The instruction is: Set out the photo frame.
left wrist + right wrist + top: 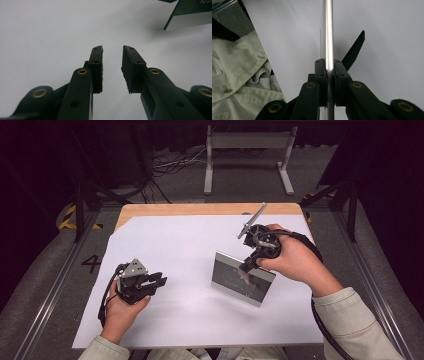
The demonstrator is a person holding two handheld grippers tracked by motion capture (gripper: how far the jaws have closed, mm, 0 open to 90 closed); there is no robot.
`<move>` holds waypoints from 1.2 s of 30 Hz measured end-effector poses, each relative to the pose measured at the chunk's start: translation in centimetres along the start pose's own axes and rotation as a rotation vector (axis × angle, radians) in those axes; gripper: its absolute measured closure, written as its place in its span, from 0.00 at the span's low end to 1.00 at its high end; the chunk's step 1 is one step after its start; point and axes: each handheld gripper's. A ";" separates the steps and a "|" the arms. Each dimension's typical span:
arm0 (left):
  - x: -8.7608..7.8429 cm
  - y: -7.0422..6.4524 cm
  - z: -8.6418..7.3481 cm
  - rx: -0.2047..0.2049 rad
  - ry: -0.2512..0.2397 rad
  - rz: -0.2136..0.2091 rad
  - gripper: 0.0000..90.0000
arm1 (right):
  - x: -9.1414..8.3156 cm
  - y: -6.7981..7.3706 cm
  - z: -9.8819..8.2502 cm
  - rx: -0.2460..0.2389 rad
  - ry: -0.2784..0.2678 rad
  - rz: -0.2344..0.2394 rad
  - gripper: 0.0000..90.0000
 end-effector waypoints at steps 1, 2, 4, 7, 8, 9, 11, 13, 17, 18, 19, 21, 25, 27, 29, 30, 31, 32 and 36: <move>0.0 0.0 0.0 -0.003 0.001 -0.001 0.79 | 0.0 0.0 0.1 -0.010 0.001 0.002 0.94; 0.0 0.0 0.0 -0.004 0.000 -0.001 0.79 | 0.1 -0.1 0.1 -0.023 0.001 0.006 0.94; -0.1 0.0 -0.1 -0.007 -0.003 0.002 0.79 | 0.1 -0.1 0.3 -0.051 0.005 0.012 0.94; -0.1 0.0 -0.2 -0.006 0.000 0.005 0.79 | 0.3 -0.2 0.5 -0.085 0.010 0.023 0.94; -0.2 0.0 -0.3 -0.006 0.003 0.007 0.79 | 0.4 -0.2 0.6 -0.100 0.012 0.029 0.94; -0.3 0.0 -0.4 -0.012 0.000 0.010 0.79 | 0.5 -0.3 0.7 -0.115 0.019 0.036 0.94; -0.5 0.1 -0.6 -0.014 0.001 0.013 0.79 | 0.7 -0.4 0.8 -0.129 0.023 0.039 0.94; -0.7 0.2 -0.7 -0.018 0.001 0.018 0.79 | 0.9 -0.6 1.0 -0.140 0.024 0.042 0.94; -1.0 0.4 -1.1 -0.028 -0.001 0.028 0.79 | 1.3 -0.8 1.2 -0.172 0.031 0.057 0.94; -1.1 0.4 -1.1 -0.031 0.000 0.030 0.79 | 1.4 -0.7 1.3 -0.179 0.032 0.059 0.94; -1.2 0.5 -1.2 -0.025 0.000 0.036 0.79 | 1.5 -0.8 1.4 -0.190 0.031 0.061 0.94; -1.4 0.5 -1.4 -0.035 0.001 0.038 0.79 | 1.7 -0.8 1.6 -0.216 0.029 0.074 0.94; -1.7 0.6 -1.7 -0.041 -0.003 0.049 0.79 | 2.1 -0.6 2.0 -0.273 0.038 0.097 0.94; -1.8 0.6 -1.8 -0.046 -0.003 0.050 0.79 | 2.3 -0.4 2.3 -0.294 0.044 0.101 0.94; -2.0 0.7 -1.9 -0.044 -0.001 0.058 0.79 | 2.5 -0.3 2.5 -0.319 0.046 0.104 0.94; -2.0 0.7 -2.0 -0.048 0.001 0.055 0.79 | 2.7 -0.3 2.6 -0.333 0.045 0.111 0.94; -2.0 0.7 -2.0 -0.048 0.001 0.056 0.79 | 2.7 -0.3 2.7 -0.342 0.044 0.113 0.94; -2.1 0.7 -2.1 -0.051 0.001 0.059 0.79 | 2.8 -0.4 2.8 -0.348 0.048 0.116 0.94; -2.2 0.8 -2.2 -0.059 -0.005 0.063 0.79 | 3.3 -0.4 3.1 -0.387 0.070 0.121 0.94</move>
Point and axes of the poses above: each handheld gripper's, and its own axes: x roughly forward along the jaws, z roughly out of its top, y roughly to its left, and after that the axes turned 8 degrees about -x, right-handed
